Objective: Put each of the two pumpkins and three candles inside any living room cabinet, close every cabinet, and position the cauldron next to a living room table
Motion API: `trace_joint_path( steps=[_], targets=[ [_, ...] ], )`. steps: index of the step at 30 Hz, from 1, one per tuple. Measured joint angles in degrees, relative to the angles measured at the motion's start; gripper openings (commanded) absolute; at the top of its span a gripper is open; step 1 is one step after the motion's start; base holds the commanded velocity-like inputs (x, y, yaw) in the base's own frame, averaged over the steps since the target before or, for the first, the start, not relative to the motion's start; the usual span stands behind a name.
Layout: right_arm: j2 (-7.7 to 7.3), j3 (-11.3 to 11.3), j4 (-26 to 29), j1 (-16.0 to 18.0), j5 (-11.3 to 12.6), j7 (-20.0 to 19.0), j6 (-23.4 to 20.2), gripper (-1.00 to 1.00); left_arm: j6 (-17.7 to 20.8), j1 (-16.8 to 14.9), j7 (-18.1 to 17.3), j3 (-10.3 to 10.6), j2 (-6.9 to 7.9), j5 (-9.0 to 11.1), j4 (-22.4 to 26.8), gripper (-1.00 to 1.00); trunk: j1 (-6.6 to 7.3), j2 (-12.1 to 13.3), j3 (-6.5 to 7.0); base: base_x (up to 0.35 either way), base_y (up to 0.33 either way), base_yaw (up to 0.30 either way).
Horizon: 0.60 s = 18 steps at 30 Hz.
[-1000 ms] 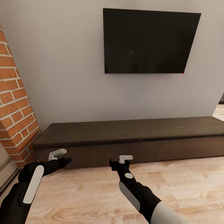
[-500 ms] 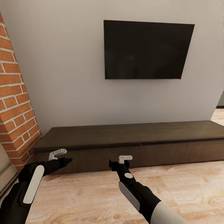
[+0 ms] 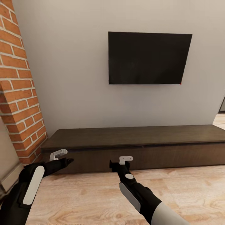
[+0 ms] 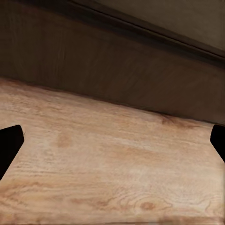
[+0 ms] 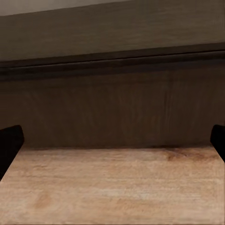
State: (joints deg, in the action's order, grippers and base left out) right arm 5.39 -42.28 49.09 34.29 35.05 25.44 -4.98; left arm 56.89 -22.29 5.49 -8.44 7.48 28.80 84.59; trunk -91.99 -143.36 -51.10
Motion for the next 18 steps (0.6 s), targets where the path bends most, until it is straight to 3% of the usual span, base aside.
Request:
trace_joint_path(
  steps=[7, 11, 18],
  targets=[
    [0.00, 0.0, 0.0, 0.0, 5.2, -0.1, -3.4, 1.00, 0.0, 0.0, 0.0, 0.3, -0.17, 0.1, -0.1, 1.00, 0.20, 0.1, 1.00, -0.113, 0.000, 0.148],
    [0.00, 0.0, 0.0, 0.0, 5.8, -0.1, -4.0, 1.00, 0.0, 0.0, 0.0, 0.4, -0.19, 0.1, -0.1, 1.00, 0.33, 0.2, 1.57, -0.011, 0.000, 0.150],
    [0.07, 0.0, 0.1, 0.0, 5.9, 0.0, -4.2, 1.00, 0.0, 0.0, 0.0, 0.5, -0.12, 0.2, -0.2, 1.00, 1.86, 3.0, 2.27, -0.001, 0.000, 0.150]
  ],
)
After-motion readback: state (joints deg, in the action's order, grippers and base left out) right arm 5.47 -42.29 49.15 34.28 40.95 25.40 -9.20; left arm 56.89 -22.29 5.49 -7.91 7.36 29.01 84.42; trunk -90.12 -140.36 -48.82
